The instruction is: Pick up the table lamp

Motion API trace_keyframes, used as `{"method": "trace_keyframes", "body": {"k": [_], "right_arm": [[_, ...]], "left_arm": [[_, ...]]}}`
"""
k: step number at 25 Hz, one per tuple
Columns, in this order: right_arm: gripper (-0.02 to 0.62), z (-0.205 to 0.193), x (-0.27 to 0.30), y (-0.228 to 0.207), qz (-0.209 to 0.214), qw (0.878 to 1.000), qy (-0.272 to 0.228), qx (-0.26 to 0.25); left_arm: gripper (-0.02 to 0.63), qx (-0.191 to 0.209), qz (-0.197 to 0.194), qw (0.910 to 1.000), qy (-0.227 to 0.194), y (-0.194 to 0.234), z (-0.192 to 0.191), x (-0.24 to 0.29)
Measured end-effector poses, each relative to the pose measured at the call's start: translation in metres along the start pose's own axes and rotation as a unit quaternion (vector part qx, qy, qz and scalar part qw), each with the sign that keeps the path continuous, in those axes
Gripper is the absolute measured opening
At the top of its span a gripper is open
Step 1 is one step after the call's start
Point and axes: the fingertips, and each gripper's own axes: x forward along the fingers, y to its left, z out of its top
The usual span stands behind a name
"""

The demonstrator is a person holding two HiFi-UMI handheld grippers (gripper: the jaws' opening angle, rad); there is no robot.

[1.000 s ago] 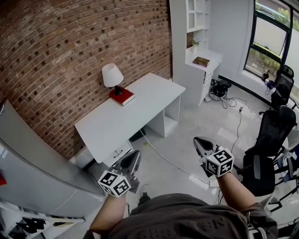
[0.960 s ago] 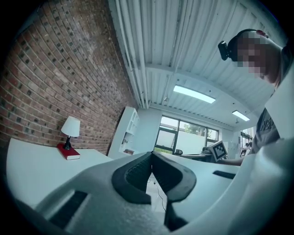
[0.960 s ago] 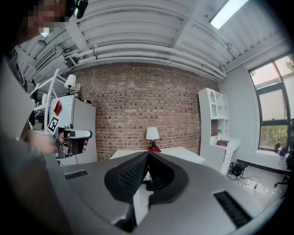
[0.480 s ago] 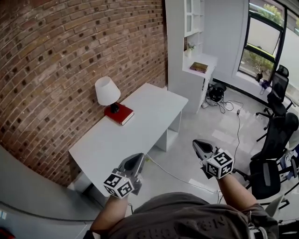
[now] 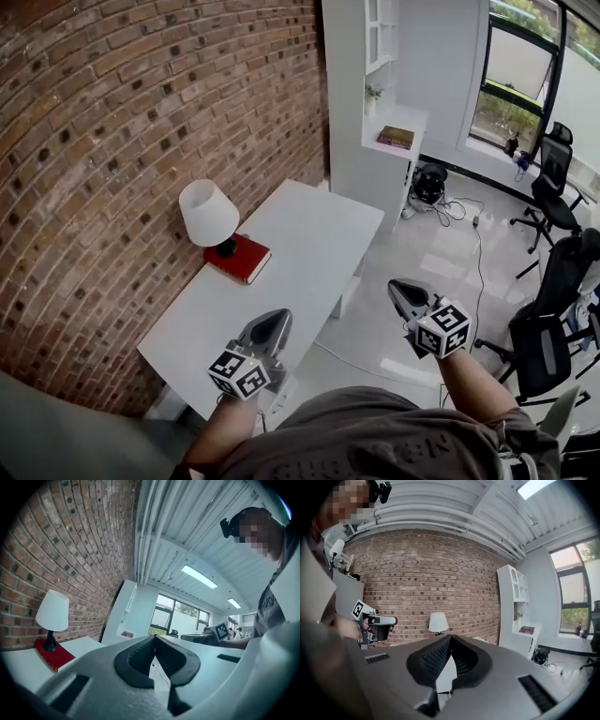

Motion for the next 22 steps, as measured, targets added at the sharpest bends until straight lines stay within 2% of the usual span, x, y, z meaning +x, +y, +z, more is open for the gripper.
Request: {"method": "trace_keyframes", "body": {"k": [4,9,14,22], "right_arm": [[-0.006,-0.001,0.025,-0.027,-0.006,1.0,0.0,0.007],[-0.006,-0.005,0.06,-0.07,0.009,1.0,0.004,0.007],[-0.006,0.007,0.101,-0.153,0.039,0.999,-0.008,-0.001],[-0.006,0.035,0.193,-0.3,0.107,0.994,-0.002,-0.027]], "left_arm": [[0.005,-0.003,-0.002,1.0,0.005,0.024,-0.001,0.027],[0.005,-0.001,0.007,0.9999,0.009,0.047,-0.005,0.073],[0.005,0.01,0.036,0.9993,0.002,0.066,-0.004,0.151],[0.005,0.007,0.092,0.9954,-0.026,0.108,0.012,0.312]]}}
